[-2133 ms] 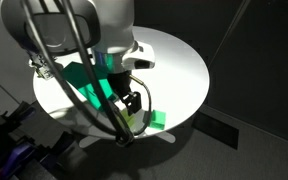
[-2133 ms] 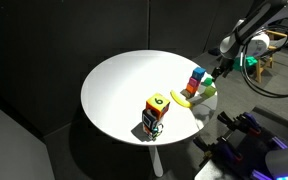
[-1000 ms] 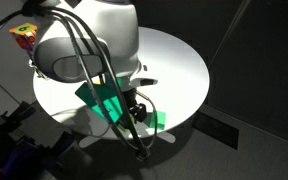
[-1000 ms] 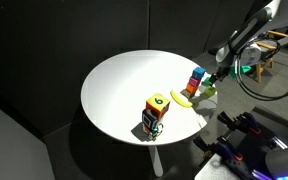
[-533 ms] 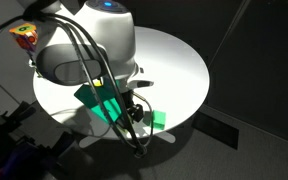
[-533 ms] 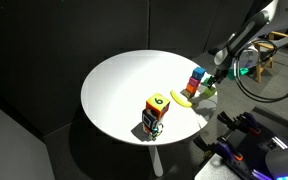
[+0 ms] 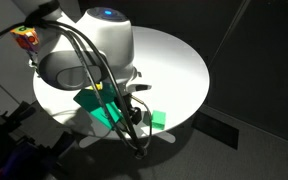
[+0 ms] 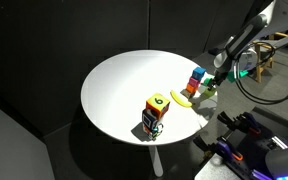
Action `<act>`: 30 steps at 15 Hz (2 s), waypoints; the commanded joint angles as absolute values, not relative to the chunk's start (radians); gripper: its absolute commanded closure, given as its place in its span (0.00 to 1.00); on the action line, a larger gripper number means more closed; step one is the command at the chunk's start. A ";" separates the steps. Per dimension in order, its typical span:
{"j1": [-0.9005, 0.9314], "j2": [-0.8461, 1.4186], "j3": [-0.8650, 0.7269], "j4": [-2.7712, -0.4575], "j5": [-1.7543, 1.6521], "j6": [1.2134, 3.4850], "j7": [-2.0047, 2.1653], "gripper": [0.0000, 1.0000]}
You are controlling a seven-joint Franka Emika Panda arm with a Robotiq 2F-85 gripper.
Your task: Put the yellow block onto the stack next to it
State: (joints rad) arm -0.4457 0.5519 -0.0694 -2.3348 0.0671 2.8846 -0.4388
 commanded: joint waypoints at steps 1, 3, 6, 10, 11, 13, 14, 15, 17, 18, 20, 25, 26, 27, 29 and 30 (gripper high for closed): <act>-0.469 0.578 -0.058 -2.311 0.036 2.906 -0.439 0.00; -0.472 0.584 -0.055 -2.303 0.034 2.907 -0.438 0.00; -0.473 0.599 -0.055 -2.288 0.030 2.908 -0.437 0.00; -0.468 0.621 -0.060 -2.268 0.022 2.908 -0.430 0.00; -0.466 0.628 -0.064 -2.263 0.019 2.908 -0.427 0.00; -0.464 0.638 -0.068 -2.255 0.015 2.912 -0.424 0.27; -0.458 0.643 -0.074 -2.250 0.015 2.913 -0.414 0.34; -0.451 0.648 -0.082 -2.246 0.012 2.913 -0.405 0.44; -0.434 0.647 -0.103 -2.241 0.008 2.905 -0.382 0.59; -0.427 0.641 -0.113 -2.241 0.005 2.900 -0.369 0.67; -0.415 0.624 -0.133 -2.247 -0.003 2.891 -0.347 0.70; -0.402 0.577 -0.159 -2.263 -0.011 2.858 -0.321 0.75; -0.401 0.562 -0.160 -2.265 -0.012 2.839 -0.319 0.75; -0.400 0.551 -0.161 -2.267 -0.014 2.828 -0.319 0.75; -0.396 0.523 -0.162 -2.269 -0.014 2.788 -0.318 0.75; -0.391 0.506 -0.165 -2.271 -0.015 2.767 -0.316 0.75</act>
State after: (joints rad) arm -0.4092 0.5753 -0.1490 -2.2516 0.0120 2.8337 -0.3524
